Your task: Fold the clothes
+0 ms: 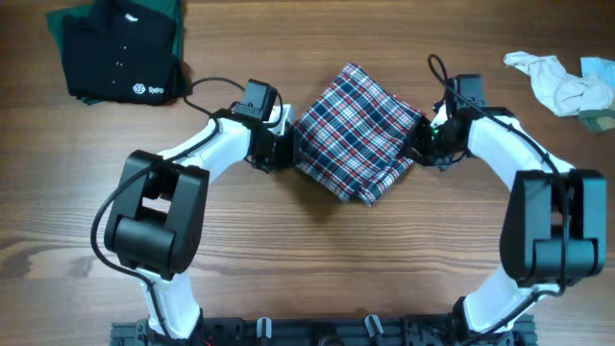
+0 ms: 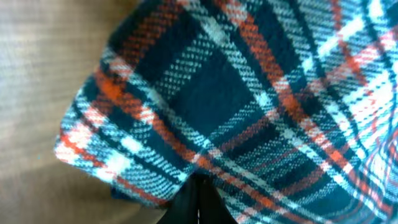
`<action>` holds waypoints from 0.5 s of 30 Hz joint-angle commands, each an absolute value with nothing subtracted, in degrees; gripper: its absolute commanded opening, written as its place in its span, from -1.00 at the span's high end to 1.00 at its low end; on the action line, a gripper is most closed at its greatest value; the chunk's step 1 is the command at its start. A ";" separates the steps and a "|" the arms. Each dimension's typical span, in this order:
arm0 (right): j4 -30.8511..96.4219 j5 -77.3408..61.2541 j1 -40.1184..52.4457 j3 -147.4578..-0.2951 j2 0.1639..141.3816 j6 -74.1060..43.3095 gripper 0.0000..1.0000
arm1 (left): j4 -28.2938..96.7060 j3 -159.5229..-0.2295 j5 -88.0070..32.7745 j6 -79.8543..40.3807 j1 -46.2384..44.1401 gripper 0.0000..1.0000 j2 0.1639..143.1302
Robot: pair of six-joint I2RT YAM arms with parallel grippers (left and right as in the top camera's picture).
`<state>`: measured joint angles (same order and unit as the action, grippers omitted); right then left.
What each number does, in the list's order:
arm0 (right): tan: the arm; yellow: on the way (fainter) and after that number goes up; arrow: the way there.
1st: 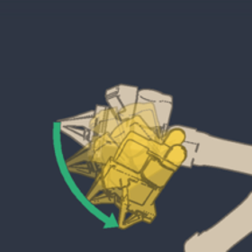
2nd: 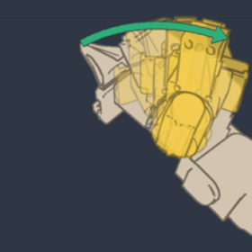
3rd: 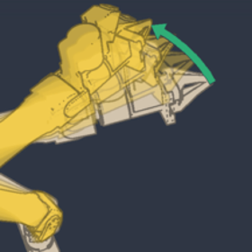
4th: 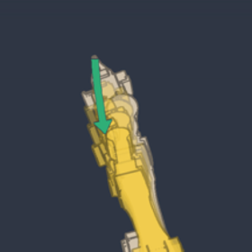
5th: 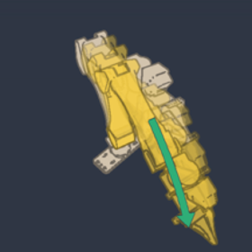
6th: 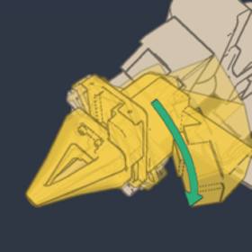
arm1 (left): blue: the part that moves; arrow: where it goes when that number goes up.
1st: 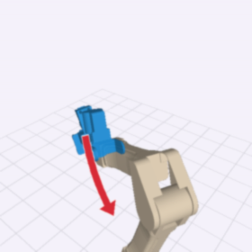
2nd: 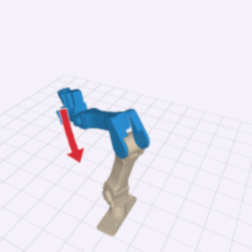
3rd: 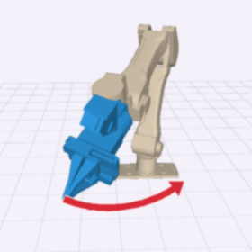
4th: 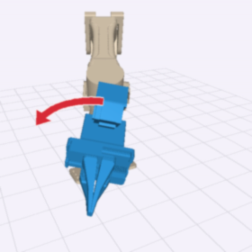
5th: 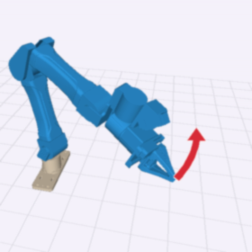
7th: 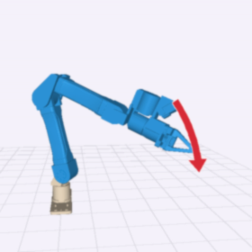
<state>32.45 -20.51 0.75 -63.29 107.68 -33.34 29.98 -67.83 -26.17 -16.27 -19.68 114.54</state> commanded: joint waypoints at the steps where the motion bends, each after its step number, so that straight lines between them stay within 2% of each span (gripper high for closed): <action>1: 28.51 -18.85 0.67 -62.94 112.73 -33.06 0.78 | 37.76 -63.44 -25.21 -17.39 -19.64 0.92 118.85; 4: 23.92 -18.85 0.60 -62.94 115.09 -32.99 0.78 | 44.84 -63.44 -29.85 -17.32 -19.64 0.92 118.85; 10: 18.02 -19.09 -0.36 -65.34 115.50 -27.11 0.74 | 54.39 -63.46 -31.53 -16.64 -21.45 0.92 117.27; 15: 18.02 -19.27 -0.40 -69.65 115.50 -22.41 0.42 | 53.58 -63.46 -28.73 -15.22 -23.40 0.92 106.98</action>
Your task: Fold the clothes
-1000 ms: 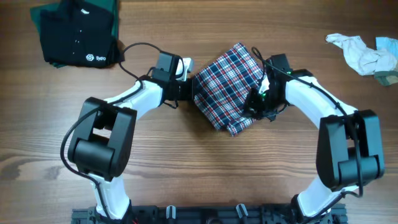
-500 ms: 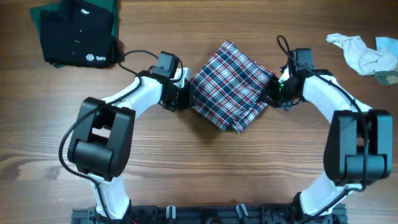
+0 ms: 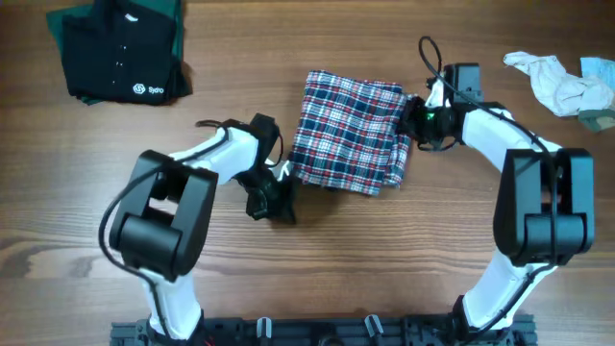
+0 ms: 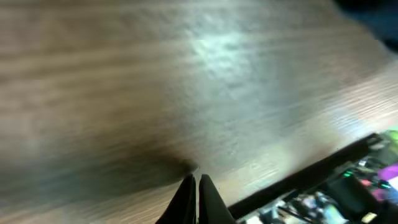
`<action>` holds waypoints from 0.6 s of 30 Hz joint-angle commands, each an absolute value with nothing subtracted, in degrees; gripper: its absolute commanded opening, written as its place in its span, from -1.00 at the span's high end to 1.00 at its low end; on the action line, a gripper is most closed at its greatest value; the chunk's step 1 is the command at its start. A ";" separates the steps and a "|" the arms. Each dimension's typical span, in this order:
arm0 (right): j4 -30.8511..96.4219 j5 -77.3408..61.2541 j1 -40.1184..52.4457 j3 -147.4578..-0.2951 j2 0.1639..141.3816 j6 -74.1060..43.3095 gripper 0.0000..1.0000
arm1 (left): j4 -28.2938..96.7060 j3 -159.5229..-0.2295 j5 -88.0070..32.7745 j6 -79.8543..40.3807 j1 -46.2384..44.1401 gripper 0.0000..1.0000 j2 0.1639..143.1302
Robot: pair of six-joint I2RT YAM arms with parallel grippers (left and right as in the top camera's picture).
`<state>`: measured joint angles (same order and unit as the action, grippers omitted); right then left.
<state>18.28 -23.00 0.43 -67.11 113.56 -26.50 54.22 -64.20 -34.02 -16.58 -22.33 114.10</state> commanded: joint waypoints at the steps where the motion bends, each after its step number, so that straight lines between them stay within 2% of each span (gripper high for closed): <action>1: 18.09 -19.38 -0.40 -70.61 115.50 -22.41 0.33 | 52.84 -63.46 -24.27 -15.79 -23.42 0.92 102.78; 3: 18.46 -20.21 -0.40 -72.14 115.50 -20.91 -0.11 | 51.64 -63.46 -14.17 -19.90 -23.27 0.92 96.25; 4: 18.98 -20.12 -0.40 -72.86 115.50 -20.60 -0.22 | 50.72 -63.46 -11.38 -20.43 -23.22 0.92 93.93; 5: 19.90 -20.12 -0.43 -74.00 115.50 -19.40 -0.47 | 48.88 -63.46 -8.95 -20.40 -23.18 0.84 91.57; 6: 21.06 -19.90 -0.40 -75.24 115.50 -18.70 -0.66 | 46.19 -63.46 -7.40 -20.40 -22.96 0.68 89.49; 8: 25.04 -19.90 -0.40 -79.18 115.50 -18.00 -0.97 | 38.59 -63.46 -6.35 -20.16 -22.24 0.18 87.88; 10: 29.65 -19.86 -0.43 -83.31 115.48 -17.96 -0.99 | 30.94 -63.44 -6.33 -19.70 -21.30 -0.43 89.03; 11: 31.68 -19.31 -0.43 -85.03 115.48 -18.00 -0.99 | 28.86 -63.44 -6.39 -19.73 -20.97 -0.57 89.86; 13: 36.69 -15.81 -0.47 -88.95 115.37 -17.98 -0.99 | 25.26 -63.44 -6.61 -19.70 -20.29 -0.74 92.05; 15: 42.72 -8.34 -0.86 -93.36 115.18 -18.24 -0.99 | 21.06 -63.44 -10.02 -17.17 -19.64 -0.77 95.57; 18: 48.25 -6.66 -1.98 -97.36 114.93 -18.48 -0.99 | 16.67 -63.44 -15.22 -15.18 -19.25 -0.81 100.97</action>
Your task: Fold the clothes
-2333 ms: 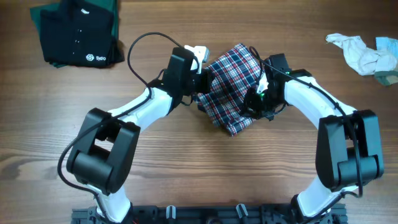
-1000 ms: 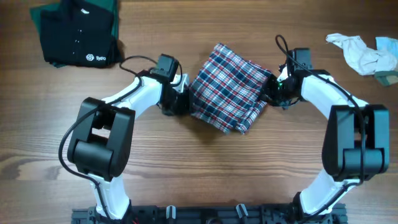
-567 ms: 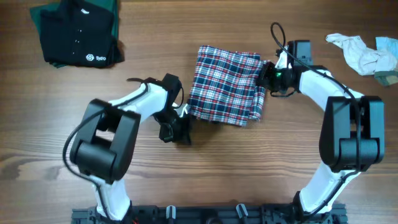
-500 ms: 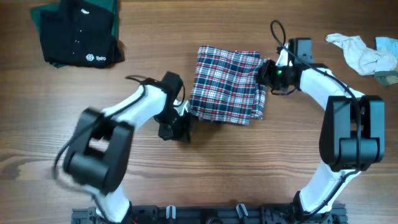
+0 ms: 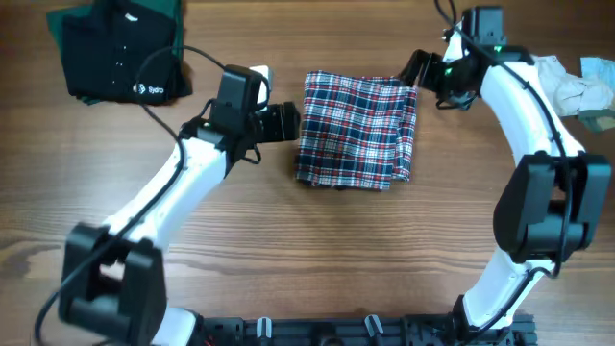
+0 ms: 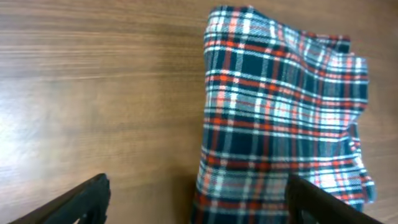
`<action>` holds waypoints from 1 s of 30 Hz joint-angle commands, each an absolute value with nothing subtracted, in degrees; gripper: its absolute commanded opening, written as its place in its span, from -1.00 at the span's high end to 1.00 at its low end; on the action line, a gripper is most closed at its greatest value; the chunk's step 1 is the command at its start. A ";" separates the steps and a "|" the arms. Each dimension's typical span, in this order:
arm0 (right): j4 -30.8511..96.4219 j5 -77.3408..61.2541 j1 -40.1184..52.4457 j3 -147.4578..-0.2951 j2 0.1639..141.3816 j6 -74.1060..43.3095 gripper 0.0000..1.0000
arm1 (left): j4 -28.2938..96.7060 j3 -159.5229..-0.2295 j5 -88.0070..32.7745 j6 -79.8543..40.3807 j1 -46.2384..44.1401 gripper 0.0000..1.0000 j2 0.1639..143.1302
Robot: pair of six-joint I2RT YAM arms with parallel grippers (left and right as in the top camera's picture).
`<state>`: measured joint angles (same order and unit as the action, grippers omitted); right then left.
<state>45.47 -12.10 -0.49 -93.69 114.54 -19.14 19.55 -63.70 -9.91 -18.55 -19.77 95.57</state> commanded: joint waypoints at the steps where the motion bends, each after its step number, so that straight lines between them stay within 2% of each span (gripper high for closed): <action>1: 49.23 -7.73 -2.50 -97.67 114.72 -18.37 -0.99 | 15.09 -63.46 -16.01 -15.00 -19.20 -0.81 103.07; 9: 56.45 -15.57 -4.95 -97.67 114.48 -13.54 -0.99 | 5.93 -63.46 -26.04 -11.97 -19.09 -0.86 112.38; 14: 58.85 -15.99 -4.95 -97.67 114.48 -13.47 -0.99 | 4.64 -63.59 -33.85 -10.68 -19.09 -0.86 115.15; 22: 60.51 -17.04 -4.95 -97.67 114.48 -13.52 -1.00 | 4.05 -64.58 -39.86 -9.91 -19.40 -0.86 118.48; 23: 60.64 -17.06 -4.95 -97.67 114.48 -13.52 -1.00 | 4.05 -64.58 -40.69 -9.30 -19.57 -0.75 118.52; 24: 60.73 -17.06 -4.95 -97.67 114.48 -13.54 -0.99 | 4.12 -64.60 -40.75 -9.37 -19.75 -0.51 118.52; 29: 61.19 -18.11 -4.95 -97.67 114.48 -13.56 -1.00 | 7.14 -65.60 -40.91 -9.34 -19.75 0.89 118.52; 30: 61.19 -18.11 -4.95 -97.67 114.48 -13.58 -0.99 | 7.18 -65.60 -40.91 -9.34 -19.68 0.92 118.52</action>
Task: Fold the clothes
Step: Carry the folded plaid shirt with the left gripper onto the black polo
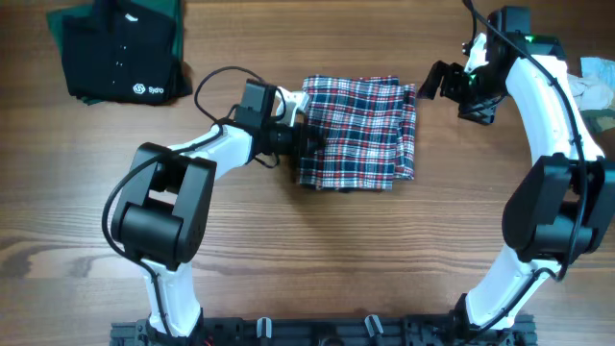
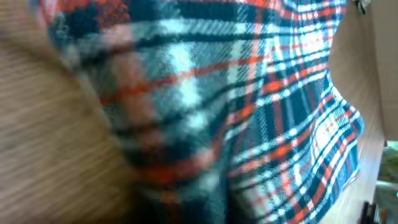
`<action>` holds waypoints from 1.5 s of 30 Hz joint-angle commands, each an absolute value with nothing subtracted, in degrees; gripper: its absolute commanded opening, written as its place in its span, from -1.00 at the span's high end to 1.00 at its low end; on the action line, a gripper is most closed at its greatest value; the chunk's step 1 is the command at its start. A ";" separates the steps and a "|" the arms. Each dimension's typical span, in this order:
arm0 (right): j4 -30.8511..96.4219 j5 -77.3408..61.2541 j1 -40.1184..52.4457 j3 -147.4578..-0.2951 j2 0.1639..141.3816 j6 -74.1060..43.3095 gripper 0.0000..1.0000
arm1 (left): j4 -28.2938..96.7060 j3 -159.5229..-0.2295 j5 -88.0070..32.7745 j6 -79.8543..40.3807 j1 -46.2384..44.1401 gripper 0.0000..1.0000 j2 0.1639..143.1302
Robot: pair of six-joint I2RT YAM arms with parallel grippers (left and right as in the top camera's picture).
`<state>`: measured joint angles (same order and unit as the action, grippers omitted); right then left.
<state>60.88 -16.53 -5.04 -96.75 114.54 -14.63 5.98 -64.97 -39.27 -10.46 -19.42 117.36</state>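
Observation:
The plaid cloth [image 1: 360, 130] lies as a folded, roughly square stack in the middle of the table. My left gripper [image 1: 300, 140] is at its left edge, reaching in low from the left. In the left wrist view the plaid cloth [image 2: 267, 93] fills the frame, blurred and very close. No wide-set fingers show there, only a dark shape at the bottom middle, so the gripper appears shut on the cloth's edge. My right gripper [image 1: 434, 81] hovers just off the cloth's upper right corner, apart from it, open and holding nothing.
A folded black garment [image 1: 120, 53] on a green one lies at the back left. Crumpled pale clothes [image 1: 562, 82] sit at the back right, behind my right arm. A black rail [image 1: 317, 332] runs along the table's front edge.
My left gripper was open and a little left of the cloth; it is now low at the cloth's left edge, in the fabric. My right gripper has left the cloth's upper right corner and moved right.
First the cloth lay as a diamond, with both grippers at its side corners. Then it lay squared, the left gripper off it and shut, the right at its corner. Later the left hovered open beside it. Now the left is back at the edge.

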 commanded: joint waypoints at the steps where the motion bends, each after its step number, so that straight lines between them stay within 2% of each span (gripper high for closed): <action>1: 61.34 -18.11 -4.95 -97.67 114.48 -13.61 -0.99 | 7.27 -65.60 -40.88 -9.34 -19.49 0.92 118.52; 10: 62.08 -18.04 -4.95 -97.65 114.48 -12.99 -1.00 | 7.57 -68.58 -39.68 -9.37 -11.92 0.92 113.84; 22: 62.26 -18.04 -4.95 -97.49 114.48 -11.97 -1.00 | 11.86 -80.34 -16.25 1.52 -4.21 0.92 110.45; 34: 63.48 -18.04 -4.95 -97.49 114.48 -12.01 -0.99 | 8.01 -80.51 -14.17 10.46 9.28 0.92 110.45; 45: 63.68 -18.04 -4.95 -97.49 114.48 -12.19 -1.00 | 10.28 -89.82 -5.85 19.59 11.81 0.92 110.45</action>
